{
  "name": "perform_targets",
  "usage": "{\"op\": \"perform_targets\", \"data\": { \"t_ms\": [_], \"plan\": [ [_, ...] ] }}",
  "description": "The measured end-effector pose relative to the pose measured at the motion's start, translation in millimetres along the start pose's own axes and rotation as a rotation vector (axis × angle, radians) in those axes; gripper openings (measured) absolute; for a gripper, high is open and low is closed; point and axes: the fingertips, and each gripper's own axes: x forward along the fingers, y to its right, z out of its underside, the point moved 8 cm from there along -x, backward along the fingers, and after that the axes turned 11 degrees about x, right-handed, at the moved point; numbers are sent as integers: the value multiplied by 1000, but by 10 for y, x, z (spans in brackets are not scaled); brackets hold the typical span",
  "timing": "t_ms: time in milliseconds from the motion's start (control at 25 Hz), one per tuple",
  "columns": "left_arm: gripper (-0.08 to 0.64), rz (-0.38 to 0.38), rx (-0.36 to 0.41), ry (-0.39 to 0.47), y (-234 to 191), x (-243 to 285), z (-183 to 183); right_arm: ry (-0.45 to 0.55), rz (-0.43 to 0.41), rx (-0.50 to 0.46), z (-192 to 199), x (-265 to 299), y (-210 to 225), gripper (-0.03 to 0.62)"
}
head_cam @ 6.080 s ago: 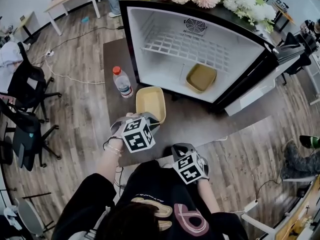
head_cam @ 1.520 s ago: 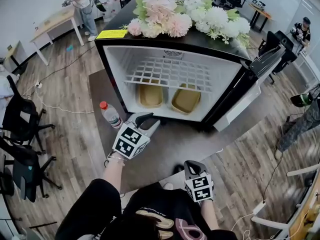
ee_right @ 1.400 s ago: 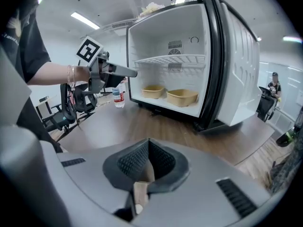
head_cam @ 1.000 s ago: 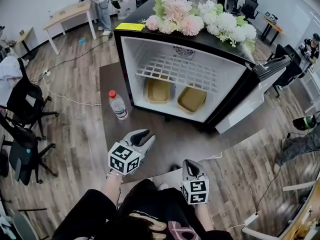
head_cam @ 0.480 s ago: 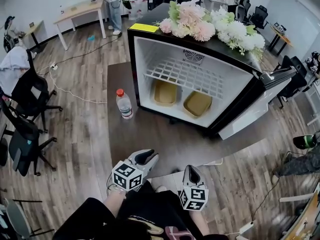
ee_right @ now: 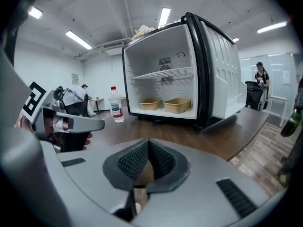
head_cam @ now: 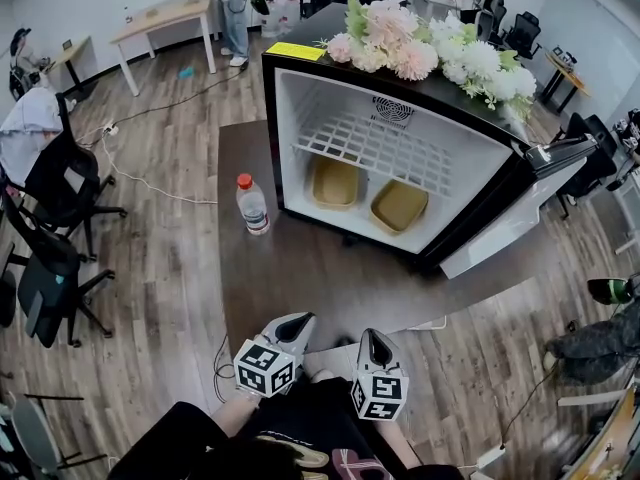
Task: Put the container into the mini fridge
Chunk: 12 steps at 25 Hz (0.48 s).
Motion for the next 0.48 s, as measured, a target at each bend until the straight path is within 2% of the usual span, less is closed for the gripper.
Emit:
{"op": "perform_targets", "data": {
  "t_ms": [120,480],
  "plan": [
    [9,-9,8,10,13,17,-50,-2,27,-15,-32,6,18,6],
    [9,19,34,3,84,54,-45,2,5,-22,-56,51,4,6]
  ]
}}
